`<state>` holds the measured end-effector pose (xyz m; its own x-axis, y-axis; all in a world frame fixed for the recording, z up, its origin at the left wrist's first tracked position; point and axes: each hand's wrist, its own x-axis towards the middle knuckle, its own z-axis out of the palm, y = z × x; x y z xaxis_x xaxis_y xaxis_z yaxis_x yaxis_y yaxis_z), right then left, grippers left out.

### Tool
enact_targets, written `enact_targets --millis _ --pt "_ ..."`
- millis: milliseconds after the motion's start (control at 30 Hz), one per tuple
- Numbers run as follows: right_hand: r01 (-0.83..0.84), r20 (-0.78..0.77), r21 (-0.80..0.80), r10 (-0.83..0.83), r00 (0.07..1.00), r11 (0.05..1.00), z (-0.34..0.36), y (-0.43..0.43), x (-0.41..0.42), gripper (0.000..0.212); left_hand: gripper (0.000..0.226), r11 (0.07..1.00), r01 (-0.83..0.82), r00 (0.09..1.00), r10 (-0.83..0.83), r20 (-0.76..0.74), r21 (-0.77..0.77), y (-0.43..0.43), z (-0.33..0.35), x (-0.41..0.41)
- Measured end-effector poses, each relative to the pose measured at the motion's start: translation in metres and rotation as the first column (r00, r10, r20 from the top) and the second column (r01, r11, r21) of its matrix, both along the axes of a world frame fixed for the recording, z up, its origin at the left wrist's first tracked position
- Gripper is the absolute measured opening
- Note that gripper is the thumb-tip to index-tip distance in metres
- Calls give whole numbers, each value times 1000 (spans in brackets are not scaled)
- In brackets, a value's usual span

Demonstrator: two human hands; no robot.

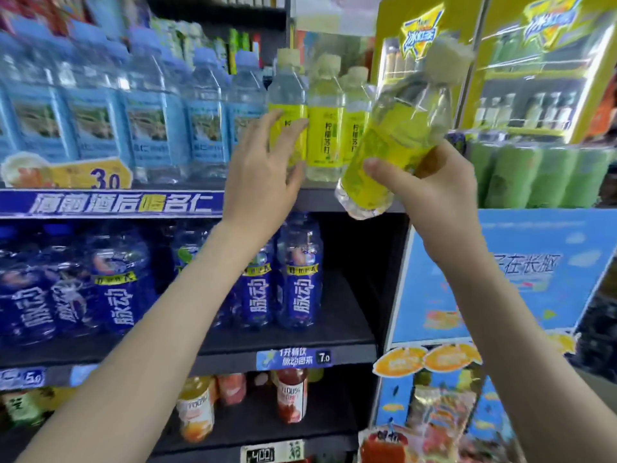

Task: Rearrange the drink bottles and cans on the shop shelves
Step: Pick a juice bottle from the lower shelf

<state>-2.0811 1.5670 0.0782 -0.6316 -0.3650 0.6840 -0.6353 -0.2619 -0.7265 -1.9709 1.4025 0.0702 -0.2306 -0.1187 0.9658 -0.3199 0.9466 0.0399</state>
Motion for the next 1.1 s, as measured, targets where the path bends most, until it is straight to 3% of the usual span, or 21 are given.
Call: enact_targets --millis 133,267,633,800,900,1000,1100 --pt "69 -12 105 -68 998 992 32 -30 -37 38 77 990 -140 966 136 219 2 -12 28 -22" --pt "156 -47 220 -149 988 963 45 -66 -67 48 99 966 -253 896 215 388 49 -27 43 -47" --pt "145 -108 464 -106 988 874 46 -82 -75 86 111 951 -310 878 289 380 -7 -37 39 -69" --pt "173 -119 458 -133 984 872 35 -83 -67 90 99 954 -301 884 279 376 0 -29 33 -65" --pt "254 -194 421 -187 963 871 21 -83 -63 71 75 972 -229 929 205 307 45 -18 25 -59" --pt "379 -327 305 -278 903 874 6 -73 -55 57 50 990 -21 989 1 146 137 2 5 -51" --pt "409 -415 104 -334 846 906 -22 -54 -37 42 34 995 82 995 -84 48 50 21 -35 -39"
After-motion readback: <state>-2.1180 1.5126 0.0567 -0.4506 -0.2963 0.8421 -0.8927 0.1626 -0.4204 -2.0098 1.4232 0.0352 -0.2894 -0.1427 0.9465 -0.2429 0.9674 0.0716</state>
